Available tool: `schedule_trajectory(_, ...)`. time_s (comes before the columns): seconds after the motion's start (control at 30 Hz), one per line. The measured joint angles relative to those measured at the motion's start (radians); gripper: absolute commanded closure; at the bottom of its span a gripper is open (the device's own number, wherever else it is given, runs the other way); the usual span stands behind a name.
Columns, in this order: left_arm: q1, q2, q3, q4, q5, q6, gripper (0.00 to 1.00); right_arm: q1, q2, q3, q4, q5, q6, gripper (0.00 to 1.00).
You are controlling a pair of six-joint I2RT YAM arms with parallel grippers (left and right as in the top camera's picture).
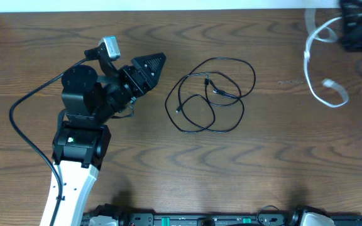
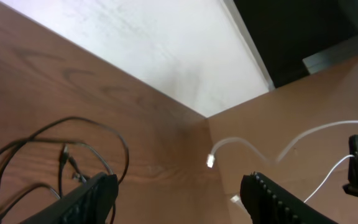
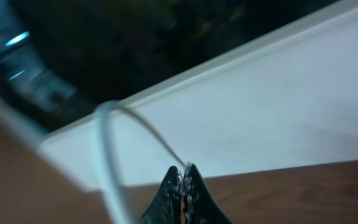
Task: Untangle cables
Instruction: 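Carry the white cable to the upper right with the right gripper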
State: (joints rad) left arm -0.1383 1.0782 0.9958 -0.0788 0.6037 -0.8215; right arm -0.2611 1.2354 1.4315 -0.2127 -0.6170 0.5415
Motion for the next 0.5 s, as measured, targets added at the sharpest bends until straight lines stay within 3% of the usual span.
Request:
schedule_trajectory(0.17,0.000,0.010,0.000,-0.042,0.000,0.000,0.31,-0.130,0.057,0.008,-0.056,0.054,-0.011,0.99)
schedule_trajectory(0.33,0.000,0.018,0.000,-0.076,0.000,0.004,0.31,-0.185,0.236,0.047,-0.091,0.087,-0.027,0.99)
schedule_trajectory(0.5,0.000,0.019,0.000,-0.120,0.000,0.007,0.31,-0.213,0.476,0.303,-0.285,0.085,-0.039,0.99)
